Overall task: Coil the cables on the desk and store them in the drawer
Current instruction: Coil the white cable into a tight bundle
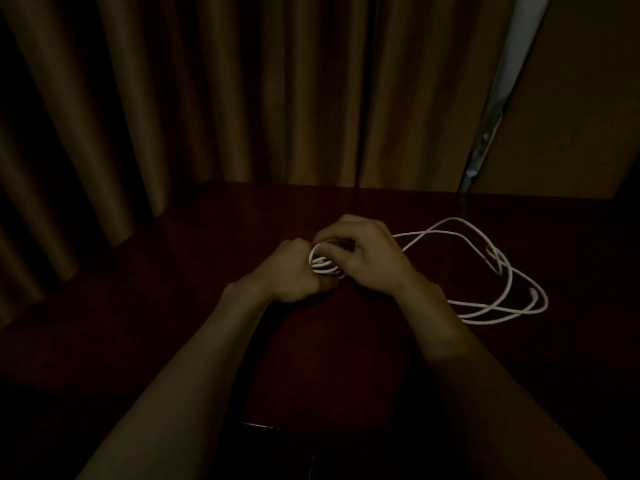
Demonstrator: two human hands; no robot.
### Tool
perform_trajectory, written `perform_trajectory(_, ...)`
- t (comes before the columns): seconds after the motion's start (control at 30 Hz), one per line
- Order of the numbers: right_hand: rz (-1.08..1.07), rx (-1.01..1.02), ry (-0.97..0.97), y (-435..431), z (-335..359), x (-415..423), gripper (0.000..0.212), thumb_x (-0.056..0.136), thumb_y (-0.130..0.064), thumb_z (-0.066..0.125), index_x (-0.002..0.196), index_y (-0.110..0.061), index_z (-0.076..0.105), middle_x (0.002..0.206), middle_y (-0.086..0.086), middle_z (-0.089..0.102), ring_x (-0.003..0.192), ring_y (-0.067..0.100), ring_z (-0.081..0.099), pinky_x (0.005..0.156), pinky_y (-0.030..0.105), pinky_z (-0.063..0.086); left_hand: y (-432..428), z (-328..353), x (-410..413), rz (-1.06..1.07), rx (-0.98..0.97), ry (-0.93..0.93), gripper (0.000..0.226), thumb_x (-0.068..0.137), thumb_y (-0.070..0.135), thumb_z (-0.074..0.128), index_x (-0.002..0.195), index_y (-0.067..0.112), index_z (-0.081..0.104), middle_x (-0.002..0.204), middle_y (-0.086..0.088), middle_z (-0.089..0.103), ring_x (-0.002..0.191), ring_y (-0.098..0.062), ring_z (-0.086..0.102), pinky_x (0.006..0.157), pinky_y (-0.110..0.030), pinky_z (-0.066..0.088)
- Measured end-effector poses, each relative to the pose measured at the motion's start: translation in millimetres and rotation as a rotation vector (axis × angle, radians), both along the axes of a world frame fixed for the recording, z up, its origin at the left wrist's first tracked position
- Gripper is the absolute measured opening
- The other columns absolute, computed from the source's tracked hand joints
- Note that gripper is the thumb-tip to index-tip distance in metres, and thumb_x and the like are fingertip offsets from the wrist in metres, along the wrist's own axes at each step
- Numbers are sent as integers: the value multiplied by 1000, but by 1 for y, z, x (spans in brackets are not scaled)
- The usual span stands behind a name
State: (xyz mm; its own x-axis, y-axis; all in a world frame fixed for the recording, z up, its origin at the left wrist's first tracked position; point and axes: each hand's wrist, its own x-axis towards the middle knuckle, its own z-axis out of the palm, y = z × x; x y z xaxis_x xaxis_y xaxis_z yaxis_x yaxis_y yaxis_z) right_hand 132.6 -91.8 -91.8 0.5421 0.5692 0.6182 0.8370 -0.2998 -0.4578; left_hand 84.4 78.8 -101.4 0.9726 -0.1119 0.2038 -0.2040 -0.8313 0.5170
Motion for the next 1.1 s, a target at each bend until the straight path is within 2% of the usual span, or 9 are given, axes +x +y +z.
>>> perform_trajectory(0.1,45,42,206,-3,3,-2,11,91,-12,76,100,-16,81,94,-6,69,88,7,69,80,22,53,1,-1,-5,-35,-80,-17,18,79,21,87,81,29,72,75,15,71,73,2,68,61,-16,47)
perform_trajectory(0.2,96,167,428,-5,6,-6,8,88,-6,78,94,-11,81,92,1,77,87,10,73,81,24,57,-1,-3,-8,-73,-160,1,17,75,14,91,78,15,75,74,4,75,70,-2,71,62,-22,51)
perform_trajectory(0.37,105,311,769,-5,-2,1,13,86,-7,79,79,-18,80,70,1,72,60,10,61,57,26,44,4,-1,-19,-150,-421,109,21,71,8,93,88,7,80,82,-7,78,72,-11,69,67,-26,53)
perform_trajectory(0.53,30,326,709,10,-17,3,21,94,-3,70,82,-18,78,74,-2,74,68,13,67,63,27,52,11,-1,-19,-83,-718,134,10,81,5,85,83,13,79,56,1,57,45,-11,44,42,-22,33)
perform_trajectory(0.67,-50,242,622,17,-21,-4,22,102,-6,58,96,-14,77,70,3,68,52,6,57,52,21,44,12,-6,-13,20,-903,70,7,88,14,80,82,12,76,56,-1,46,44,-12,35,42,-25,26)
perform_trajectory(0.8,-30,154,617,18,-20,-12,22,104,-12,56,94,1,70,71,10,58,55,18,49,55,33,39,9,-7,-9,165,-990,-30,26,90,18,80,106,6,64,63,-1,55,45,-11,43,46,-27,33)
perform_trajectory(0.9,83,102,696,20,-16,-23,27,102,-14,57,92,11,60,70,10,49,52,11,41,53,28,34,8,-6,-8,252,-1018,-114,39,90,23,80,113,1,59,72,-5,64,49,-15,53,45,-28,41)
perform_trajectory(1.03,133,42,766,24,-10,-34,39,102,-37,61,71,-14,62,59,-5,51,50,4,42,53,22,34,1,-10,-9,278,-917,-223,28,89,21,82,104,7,64,79,0,71,64,-8,68,56,-24,55)
perform_trajectory(1.1,105,69,777,27,-9,-36,49,100,-50,60,72,-11,65,62,-1,54,50,3,43,56,23,35,1,-13,-7,279,-862,-234,26,88,25,82,101,11,63,82,1,73,70,-10,71,63,-29,59)
